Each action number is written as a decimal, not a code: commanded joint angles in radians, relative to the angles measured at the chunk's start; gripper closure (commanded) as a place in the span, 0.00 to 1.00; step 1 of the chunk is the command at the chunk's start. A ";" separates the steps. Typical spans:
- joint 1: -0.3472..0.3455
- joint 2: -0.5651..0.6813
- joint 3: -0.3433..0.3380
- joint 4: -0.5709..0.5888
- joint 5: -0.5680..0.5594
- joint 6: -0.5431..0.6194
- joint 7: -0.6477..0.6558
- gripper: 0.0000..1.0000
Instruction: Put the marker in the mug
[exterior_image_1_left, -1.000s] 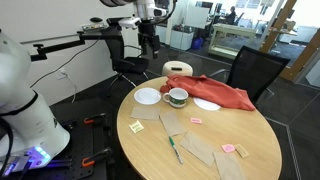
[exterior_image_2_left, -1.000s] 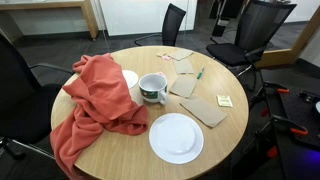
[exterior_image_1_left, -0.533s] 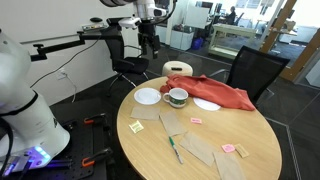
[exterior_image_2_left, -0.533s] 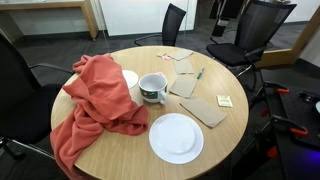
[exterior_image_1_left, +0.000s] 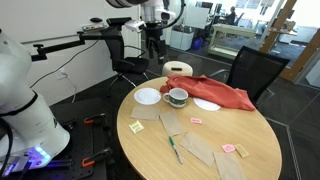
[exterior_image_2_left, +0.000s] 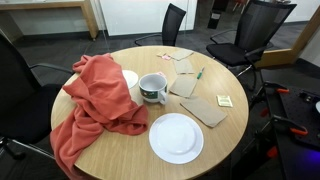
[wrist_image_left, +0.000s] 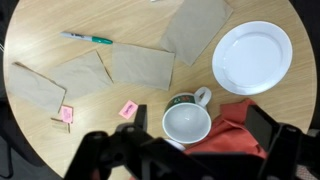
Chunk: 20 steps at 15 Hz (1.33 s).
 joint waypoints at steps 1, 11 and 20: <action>-0.043 -0.016 -0.063 -0.047 0.041 0.020 0.049 0.00; -0.171 0.063 -0.152 -0.130 0.072 0.076 0.369 0.00; -0.220 0.187 -0.220 -0.123 0.093 0.138 0.724 0.00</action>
